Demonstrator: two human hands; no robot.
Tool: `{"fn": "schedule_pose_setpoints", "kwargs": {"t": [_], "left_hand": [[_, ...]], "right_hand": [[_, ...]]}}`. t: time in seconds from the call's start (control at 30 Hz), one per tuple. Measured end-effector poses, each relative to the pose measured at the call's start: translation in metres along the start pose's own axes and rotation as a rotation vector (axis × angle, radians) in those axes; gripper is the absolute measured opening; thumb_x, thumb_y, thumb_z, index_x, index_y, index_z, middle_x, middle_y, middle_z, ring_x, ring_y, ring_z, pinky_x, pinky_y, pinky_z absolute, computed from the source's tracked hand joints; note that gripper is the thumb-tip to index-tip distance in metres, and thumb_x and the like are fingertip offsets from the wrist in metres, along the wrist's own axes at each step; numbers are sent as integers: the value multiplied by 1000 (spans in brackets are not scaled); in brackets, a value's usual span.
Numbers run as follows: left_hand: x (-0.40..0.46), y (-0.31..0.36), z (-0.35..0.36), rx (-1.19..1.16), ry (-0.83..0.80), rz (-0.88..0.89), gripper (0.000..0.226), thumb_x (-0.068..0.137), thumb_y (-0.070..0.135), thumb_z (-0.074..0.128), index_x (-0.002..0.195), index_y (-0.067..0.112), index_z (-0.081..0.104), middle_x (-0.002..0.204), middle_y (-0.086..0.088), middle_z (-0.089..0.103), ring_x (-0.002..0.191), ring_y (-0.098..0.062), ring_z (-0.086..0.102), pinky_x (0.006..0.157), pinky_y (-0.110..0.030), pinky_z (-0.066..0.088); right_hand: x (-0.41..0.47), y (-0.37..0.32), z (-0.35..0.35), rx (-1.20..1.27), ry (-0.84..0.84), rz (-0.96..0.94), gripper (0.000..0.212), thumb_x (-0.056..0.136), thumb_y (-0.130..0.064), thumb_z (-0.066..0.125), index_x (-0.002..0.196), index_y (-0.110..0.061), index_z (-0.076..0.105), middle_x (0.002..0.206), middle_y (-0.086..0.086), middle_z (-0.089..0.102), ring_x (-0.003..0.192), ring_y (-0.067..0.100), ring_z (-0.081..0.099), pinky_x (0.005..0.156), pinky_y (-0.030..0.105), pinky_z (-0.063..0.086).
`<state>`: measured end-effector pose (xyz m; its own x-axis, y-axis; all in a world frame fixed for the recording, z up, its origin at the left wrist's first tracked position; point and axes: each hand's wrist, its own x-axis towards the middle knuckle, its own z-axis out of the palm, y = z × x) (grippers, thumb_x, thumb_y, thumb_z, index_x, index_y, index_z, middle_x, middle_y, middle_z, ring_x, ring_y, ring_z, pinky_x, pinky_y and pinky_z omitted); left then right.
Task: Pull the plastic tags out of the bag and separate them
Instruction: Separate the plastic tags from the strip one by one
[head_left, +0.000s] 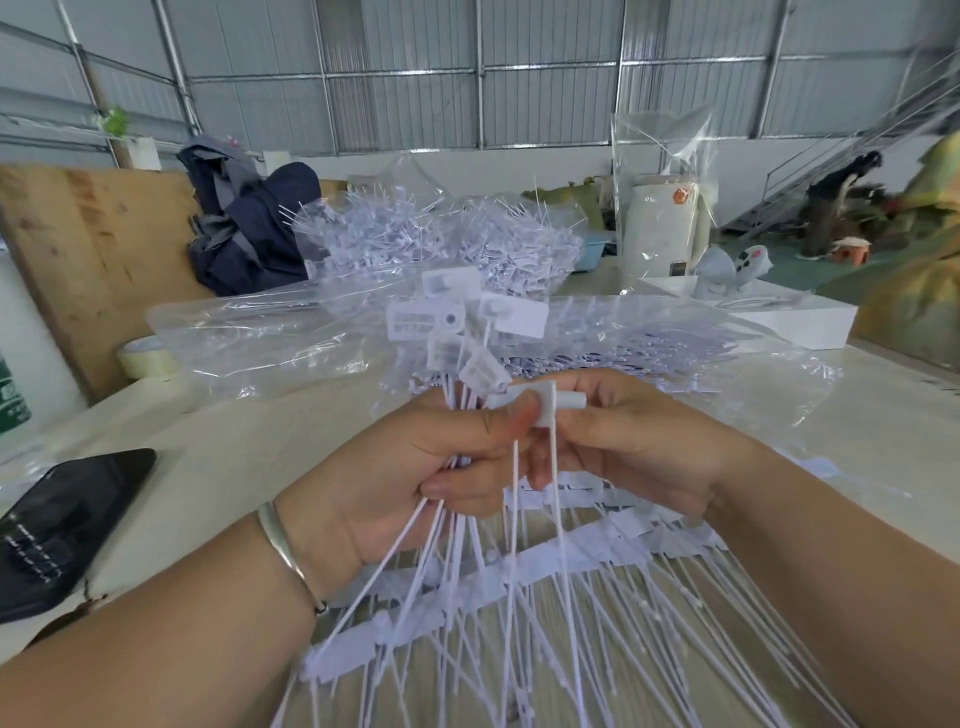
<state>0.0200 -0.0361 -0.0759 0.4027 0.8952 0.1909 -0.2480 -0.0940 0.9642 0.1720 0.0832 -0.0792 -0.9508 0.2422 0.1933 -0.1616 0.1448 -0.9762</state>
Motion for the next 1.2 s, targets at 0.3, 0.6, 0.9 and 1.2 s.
{"fn": "schedule_pose_setpoints", "kwargs": {"t": [0.3, 0.6, 0.9, 1.2], "left_hand": [[2, 0, -4, 28, 493, -26, 42, 79, 30, 65, 49, 18, 38, 36, 7, 22, 30, -5, 16, 36, -18, 15], [4, -10, -7, 509, 905, 70, 32, 78, 10, 73, 61, 17, 48, 42, 5, 32, 34, -11, 25, 39, -16, 24], [5, -5, -3, 420, 858, 96, 32, 87, 25, 68, 58, 12, 61, 46, 3, 44, 38, -11, 26, 38, -18, 21], [0, 12, -7, 558, 816, 36, 51, 80, 20, 73, 43, 18, 38, 42, 2, 29, 37, -12, 19, 38, -17, 20]], "right_hand": [[-1, -2, -5, -37, 217, -61, 23, 81, -22, 63, 83, 0, 61, 68, 7, 63, 60, 15, 56, 62, 21, 48], [4, -1, 6, -342, 514, -182, 23, 85, -13, 69, 65, -6, 59, 52, 8, 57, 49, 14, 49, 53, 22, 44], [3, -4, 1, -155, 483, -155, 21, 90, -11, 59, 80, 7, 62, 64, 13, 67, 51, 20, 50, 53, 21, 45], [1, -10, -2, -266, 413, -131, 26, 91, -11, 59, 73, 7, 63, 48, 5, 48, 46, 14, 39, 47, 18, 36]]}}
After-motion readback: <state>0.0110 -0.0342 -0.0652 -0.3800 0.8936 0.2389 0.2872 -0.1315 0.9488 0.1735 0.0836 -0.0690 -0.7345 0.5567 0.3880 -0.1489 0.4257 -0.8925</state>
